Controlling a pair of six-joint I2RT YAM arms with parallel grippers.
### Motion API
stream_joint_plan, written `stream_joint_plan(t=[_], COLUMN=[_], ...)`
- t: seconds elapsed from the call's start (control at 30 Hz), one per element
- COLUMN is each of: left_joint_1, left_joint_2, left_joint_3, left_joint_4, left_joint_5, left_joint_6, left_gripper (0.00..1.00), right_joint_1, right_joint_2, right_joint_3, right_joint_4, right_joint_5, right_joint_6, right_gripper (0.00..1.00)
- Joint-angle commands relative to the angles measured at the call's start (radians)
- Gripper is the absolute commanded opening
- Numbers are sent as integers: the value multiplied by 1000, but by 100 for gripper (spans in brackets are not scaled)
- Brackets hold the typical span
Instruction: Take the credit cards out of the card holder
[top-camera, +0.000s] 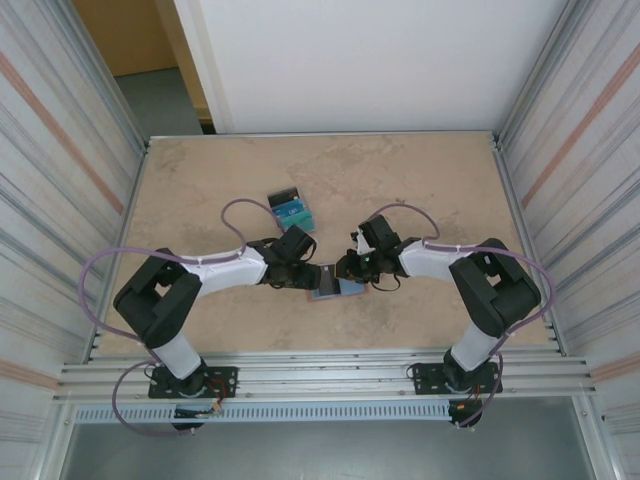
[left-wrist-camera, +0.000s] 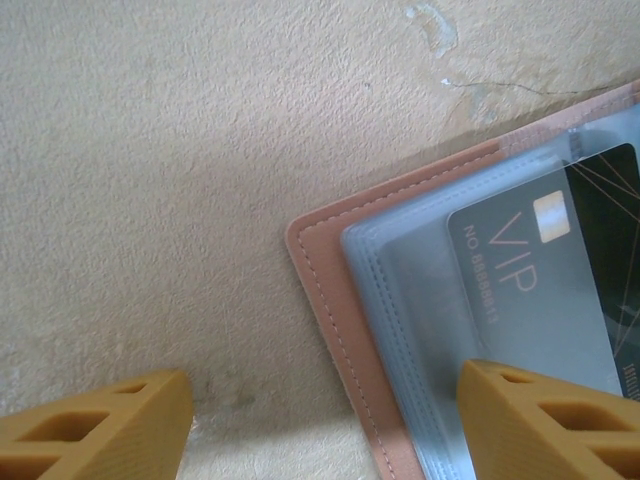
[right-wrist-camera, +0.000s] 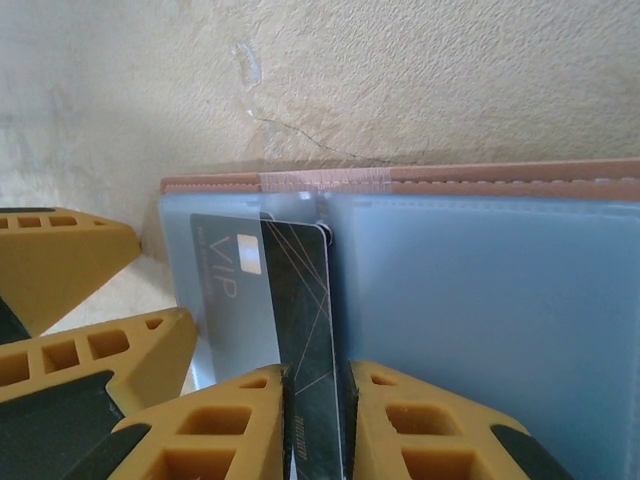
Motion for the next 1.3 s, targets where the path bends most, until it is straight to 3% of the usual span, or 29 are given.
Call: stream_joint_plan(t=[0.0,0.3,0.97,1.13,1.27], left_joint_1=[-1,-1,0,-1,-1], left_joint_2=[54,77,90,92,92], left_joint_3=[5,12,10,7,5], left_joint_4=[7,16,17,13,12], left_joint_5=[14,32,35,35,34], left_joint_6=[27,33,34,30,29], left_gripper=[71,58,53,53,53], right_joint_1=[-7,-7,-13,-19,-27], right_joint_2=[28,51,63,67,54], right_joint_3=[25,30,-12,-25,-41], right_joint_4=[-6,22,120,147,163], right_joint_5=[-27,-62,-93,-104,-108], right_joint_6=[-11,6,51,61,70], right_gripper=[22,22,21,16,4])
